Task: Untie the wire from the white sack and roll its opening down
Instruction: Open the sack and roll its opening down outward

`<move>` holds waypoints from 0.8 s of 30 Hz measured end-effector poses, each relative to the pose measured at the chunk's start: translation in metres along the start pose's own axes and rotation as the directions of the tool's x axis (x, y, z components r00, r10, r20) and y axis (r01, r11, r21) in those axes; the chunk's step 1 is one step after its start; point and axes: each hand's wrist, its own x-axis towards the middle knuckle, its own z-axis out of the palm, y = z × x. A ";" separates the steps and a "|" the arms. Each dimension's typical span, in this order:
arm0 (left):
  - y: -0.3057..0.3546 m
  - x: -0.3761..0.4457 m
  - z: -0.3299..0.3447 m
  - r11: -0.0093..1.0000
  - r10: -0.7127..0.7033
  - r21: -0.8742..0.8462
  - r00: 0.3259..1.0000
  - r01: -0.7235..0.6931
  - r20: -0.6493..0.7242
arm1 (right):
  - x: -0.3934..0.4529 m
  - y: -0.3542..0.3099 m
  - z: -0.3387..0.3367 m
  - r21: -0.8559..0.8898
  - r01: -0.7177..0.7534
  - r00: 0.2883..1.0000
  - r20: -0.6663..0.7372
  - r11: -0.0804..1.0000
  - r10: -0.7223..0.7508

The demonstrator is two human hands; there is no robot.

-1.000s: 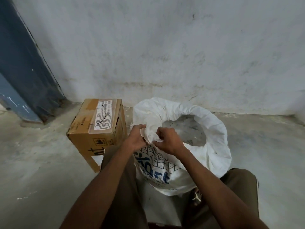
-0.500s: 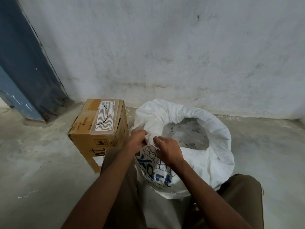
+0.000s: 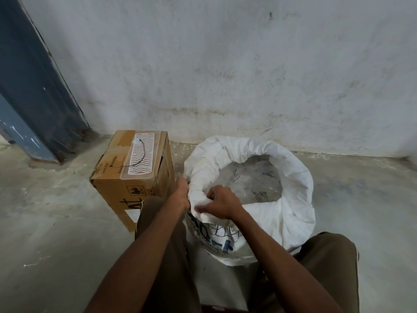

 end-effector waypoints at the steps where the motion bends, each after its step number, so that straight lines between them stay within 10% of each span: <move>1: -0.001 0.006 -0.003 0.999 0.002 -0.034 0.999 -0.001 0.032 | -0.002 -0.001 0.005 -0.025 0.002 0.999 -0.034 1.000 -0.003; 6: 0.007 0.011 -0.010 0.948 0.085 0.298 0.990 -0.114 0.110 | -0.008 0.004 0.026 -0.138 0.024 0.981 -0.187 0.990 -0.050; 12: -0.013 0.016 -0.008 0.527 0.454 0.777 0.887 -0.345 0.086 | -0.013 0.002 0.033 -0.251 0.127 0.962 -0.203 0.960 -0.180; 18: -0.015 0.027 -0.014 0.949 0.196 0.256 0.981 -0.186 -0.012 | -0.011 0.017 0.034 -0.093 0.156 0.967 -0.187 0.983 -0.171; 24: -0.016 0.014 -0.012 0.992 0.071 -0.097 0.995 -0.077 -0.065 | 0.003 0.022 0.040 -0.125 0.028 0.994 -0.101 0.992 -0.041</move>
